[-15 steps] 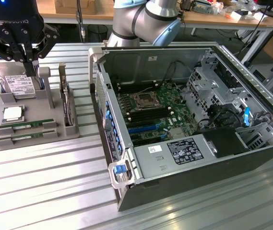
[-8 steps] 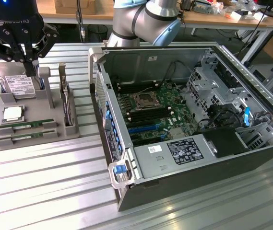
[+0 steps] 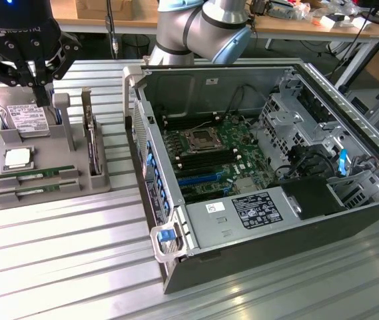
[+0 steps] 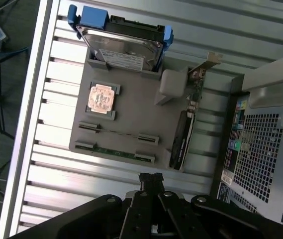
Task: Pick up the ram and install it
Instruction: 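Pick up the ram and move it above insertion slot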
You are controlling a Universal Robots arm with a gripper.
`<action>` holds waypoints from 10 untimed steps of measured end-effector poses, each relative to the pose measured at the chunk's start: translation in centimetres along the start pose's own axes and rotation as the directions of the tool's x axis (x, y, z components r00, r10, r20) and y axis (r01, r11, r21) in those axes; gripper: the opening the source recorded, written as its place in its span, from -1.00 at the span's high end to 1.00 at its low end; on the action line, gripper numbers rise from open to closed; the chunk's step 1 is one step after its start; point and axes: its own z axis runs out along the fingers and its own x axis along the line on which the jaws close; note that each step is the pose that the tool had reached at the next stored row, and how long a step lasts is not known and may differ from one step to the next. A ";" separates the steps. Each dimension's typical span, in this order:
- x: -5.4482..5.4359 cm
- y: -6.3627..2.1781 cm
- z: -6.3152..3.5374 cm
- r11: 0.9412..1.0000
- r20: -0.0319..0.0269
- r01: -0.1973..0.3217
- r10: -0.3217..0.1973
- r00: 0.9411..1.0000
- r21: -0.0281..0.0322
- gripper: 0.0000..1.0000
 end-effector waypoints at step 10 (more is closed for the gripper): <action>0.0 0.00 0.00 0.997 -0.003 0.076 -0.076 0.997 -0.002 0.79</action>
